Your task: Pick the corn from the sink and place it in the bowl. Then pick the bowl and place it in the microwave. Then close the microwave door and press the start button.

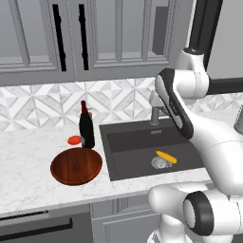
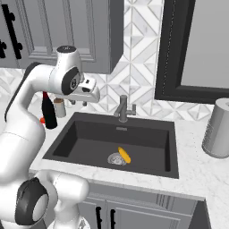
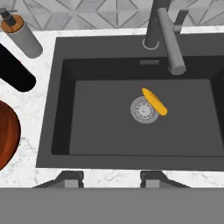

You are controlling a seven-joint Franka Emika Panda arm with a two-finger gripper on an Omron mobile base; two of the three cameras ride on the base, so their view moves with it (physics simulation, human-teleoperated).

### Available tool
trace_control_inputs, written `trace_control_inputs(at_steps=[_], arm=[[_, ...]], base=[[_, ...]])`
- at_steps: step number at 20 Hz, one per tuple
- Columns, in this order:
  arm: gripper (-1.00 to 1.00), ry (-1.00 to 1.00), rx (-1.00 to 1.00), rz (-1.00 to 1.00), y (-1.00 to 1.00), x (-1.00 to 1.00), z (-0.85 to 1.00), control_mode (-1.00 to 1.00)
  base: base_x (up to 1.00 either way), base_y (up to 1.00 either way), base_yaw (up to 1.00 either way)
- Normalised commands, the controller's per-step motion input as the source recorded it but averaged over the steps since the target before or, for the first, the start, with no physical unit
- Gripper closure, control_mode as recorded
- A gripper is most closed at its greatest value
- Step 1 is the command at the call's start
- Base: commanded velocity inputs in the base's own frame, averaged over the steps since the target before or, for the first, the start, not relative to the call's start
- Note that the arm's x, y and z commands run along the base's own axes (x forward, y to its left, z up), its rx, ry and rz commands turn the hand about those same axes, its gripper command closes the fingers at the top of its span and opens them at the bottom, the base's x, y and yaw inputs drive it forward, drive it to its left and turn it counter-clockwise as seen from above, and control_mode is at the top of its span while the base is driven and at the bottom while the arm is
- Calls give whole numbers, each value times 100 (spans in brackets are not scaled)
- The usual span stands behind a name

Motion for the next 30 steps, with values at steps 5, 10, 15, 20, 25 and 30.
trace_control_inputs(at_steps=[5, 10, 15, 20, 25, 30], arm=[[-100, -3, 0, 0, -5, -50, -1, -100], [-100, -2, 0, 0, -24, -95, -13, -100], [-100, 0, 0, 0, -39, -69, -31, -100], [-100, 2, 0, 0, -45, -9, -43, -100], [-100, 3, 0, 0, -50, 14, -42, -100], [-100, 6, 0, 0, -45, 33, -41, -100]], base=[[0, 0, 0], [0, 0, 0], [0, 0, 0], [0, 0, 0], [0, 0, 0], [0, 0, 0]])
